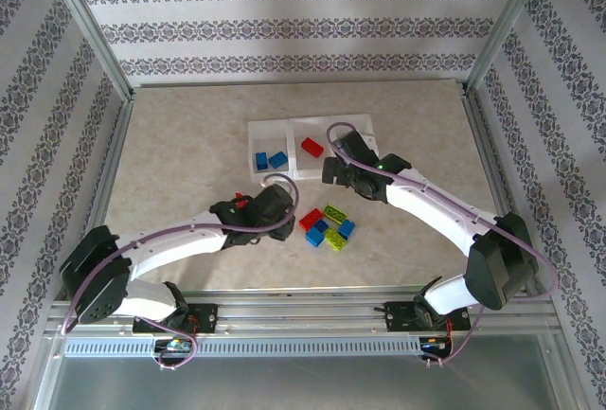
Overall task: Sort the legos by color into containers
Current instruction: Pick up the lego from the middle-left of the table, then place the lego in the container.
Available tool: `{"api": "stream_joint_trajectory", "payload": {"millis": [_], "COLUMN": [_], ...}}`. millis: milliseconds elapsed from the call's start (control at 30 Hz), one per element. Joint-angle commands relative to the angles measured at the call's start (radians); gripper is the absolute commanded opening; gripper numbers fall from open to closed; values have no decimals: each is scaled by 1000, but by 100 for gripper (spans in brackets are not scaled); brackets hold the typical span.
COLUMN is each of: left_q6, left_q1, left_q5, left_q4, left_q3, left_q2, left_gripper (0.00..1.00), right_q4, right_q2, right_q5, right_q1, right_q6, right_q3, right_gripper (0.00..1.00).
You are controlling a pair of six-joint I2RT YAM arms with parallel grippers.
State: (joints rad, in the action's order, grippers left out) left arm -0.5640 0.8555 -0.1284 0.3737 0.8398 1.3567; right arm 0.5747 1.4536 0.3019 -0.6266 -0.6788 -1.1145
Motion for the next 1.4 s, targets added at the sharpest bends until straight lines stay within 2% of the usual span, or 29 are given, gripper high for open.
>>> {"api": "stream_joint_trajectory", "payload": {"millis": [0,233,467,767,1067,1367], "left_q6": [1,108,167,193,176,165], "left_q1": [-93,-276,-368,-411,-417,-423], "left_q5": [-26,-13,39,44,5,4], "left_q4": [-4,-42,-22,59,142,146], "left_q3": [16,185,405,644,761,777], "left_q2": [-23,77,286,521,637,645], "left_gripper": [38,38,38,38,40,55], "right_q4": [1,6,11,34,61,48], "right_q2": [-13,-18,-30,-28,12,69], "right_q5": [16,21,26,28,1,-30], "right_q1": [-13,-29,-54,-116,-199,-236], "right_q6": [-7,-5,-17,-2,36,44], "right_q3": [12,6,25,26,37,29], "right_gripper": [98,98,98,98,98,98]}}
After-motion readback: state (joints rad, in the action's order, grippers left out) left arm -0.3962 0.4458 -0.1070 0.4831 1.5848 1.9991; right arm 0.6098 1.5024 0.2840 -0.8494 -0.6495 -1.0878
